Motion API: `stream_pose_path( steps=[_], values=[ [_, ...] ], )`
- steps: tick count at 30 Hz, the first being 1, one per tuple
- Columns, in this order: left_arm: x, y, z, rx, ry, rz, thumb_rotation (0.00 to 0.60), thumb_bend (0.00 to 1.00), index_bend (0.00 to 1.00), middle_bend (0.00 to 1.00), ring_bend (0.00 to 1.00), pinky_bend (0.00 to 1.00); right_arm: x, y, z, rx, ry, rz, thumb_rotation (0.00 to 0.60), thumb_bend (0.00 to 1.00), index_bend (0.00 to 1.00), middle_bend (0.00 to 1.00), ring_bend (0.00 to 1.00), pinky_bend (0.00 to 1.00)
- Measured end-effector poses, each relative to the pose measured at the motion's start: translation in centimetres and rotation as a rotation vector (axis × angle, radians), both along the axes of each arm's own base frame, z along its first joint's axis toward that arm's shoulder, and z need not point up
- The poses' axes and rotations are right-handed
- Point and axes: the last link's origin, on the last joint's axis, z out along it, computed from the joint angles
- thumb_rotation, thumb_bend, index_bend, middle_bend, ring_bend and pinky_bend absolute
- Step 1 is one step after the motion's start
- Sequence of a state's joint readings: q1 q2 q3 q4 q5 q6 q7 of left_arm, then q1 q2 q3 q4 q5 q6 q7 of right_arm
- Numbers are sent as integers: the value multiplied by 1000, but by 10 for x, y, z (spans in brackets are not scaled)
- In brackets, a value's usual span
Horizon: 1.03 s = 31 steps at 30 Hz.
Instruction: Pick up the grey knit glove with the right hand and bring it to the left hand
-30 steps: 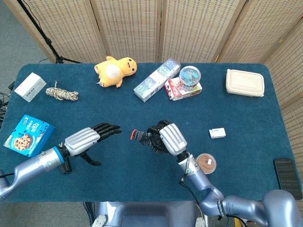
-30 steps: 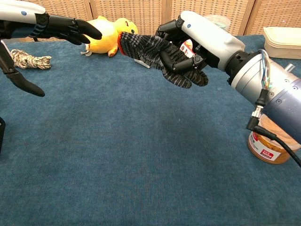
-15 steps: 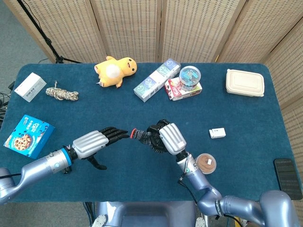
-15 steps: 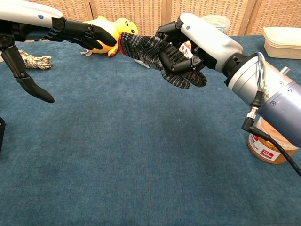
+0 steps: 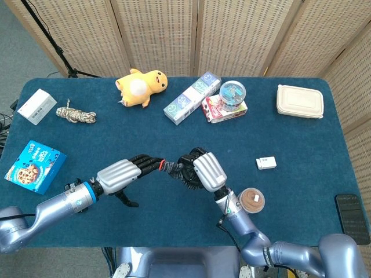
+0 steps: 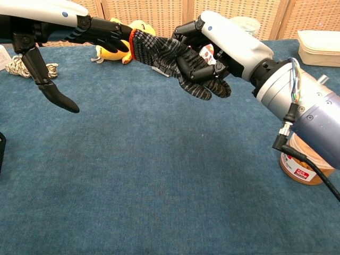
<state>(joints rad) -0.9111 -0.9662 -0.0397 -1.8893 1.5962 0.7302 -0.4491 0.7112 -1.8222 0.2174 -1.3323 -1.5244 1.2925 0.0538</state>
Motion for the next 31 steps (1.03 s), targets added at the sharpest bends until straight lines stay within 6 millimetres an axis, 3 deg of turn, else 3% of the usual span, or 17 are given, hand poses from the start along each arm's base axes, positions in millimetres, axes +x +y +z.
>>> stream_pose_path(
  steps=[10, 31],
  values=[
    [7, -4, -9, -18, -29, 15, 600, 0, 0, 0, 0, 0, 2, -2, -3, -21, -15, -23, 600, 644, 571, 602, 600, 339],
    [9, -1, -8, -15, -35, 58, 600, 0, 0, 0, 0, 0, 0, -3, 3, -111, -4, -80, 600, 644, 574, 607, 600, 330]
  ],
)
